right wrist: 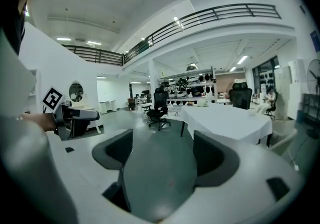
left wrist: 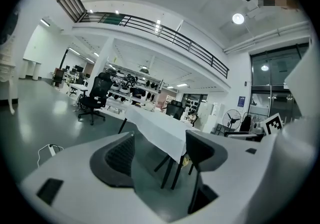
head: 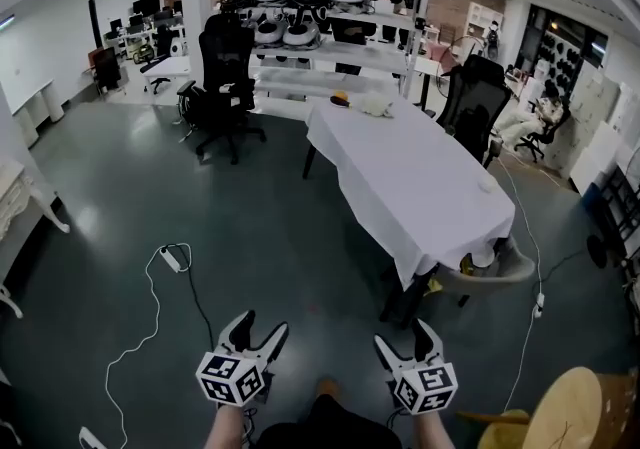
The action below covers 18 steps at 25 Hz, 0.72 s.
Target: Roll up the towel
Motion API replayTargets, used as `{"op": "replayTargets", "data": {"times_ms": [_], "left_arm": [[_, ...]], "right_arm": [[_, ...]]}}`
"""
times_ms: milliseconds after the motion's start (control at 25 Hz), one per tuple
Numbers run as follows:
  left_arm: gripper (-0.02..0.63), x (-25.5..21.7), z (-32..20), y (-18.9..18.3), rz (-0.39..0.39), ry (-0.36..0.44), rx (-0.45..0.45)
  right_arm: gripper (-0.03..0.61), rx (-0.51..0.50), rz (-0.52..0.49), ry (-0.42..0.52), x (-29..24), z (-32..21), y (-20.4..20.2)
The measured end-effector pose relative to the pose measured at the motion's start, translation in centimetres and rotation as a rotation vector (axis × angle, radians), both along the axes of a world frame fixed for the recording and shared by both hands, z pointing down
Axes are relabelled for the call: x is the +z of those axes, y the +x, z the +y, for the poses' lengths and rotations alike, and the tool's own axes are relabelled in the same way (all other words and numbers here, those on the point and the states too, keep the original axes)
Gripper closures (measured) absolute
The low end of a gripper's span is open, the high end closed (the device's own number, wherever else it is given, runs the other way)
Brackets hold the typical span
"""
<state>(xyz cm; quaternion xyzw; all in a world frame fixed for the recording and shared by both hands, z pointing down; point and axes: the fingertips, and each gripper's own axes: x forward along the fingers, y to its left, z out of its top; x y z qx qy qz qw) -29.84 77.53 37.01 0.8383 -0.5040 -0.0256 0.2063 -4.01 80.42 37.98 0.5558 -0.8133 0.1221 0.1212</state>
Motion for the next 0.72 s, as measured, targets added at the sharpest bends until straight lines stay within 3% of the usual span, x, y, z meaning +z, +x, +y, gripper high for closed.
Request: {"op": "replayTargets", "data": {"times_ms": [360, 720], "left_arm": [[0.281, -0.4, -8.8, 2.2, -0.006, 0.02, -0.05], [0.281, 0.6, -12.4, 2.4, -0.006, 0.015, -0.122]], "right_arm": [[0.201, -0.034, -0.005, 0.01, -0.1, -10.2, 2.9], [0.201, -0.081, -0.019, 0.0, 0.9, -15.4, 3.7]]}}
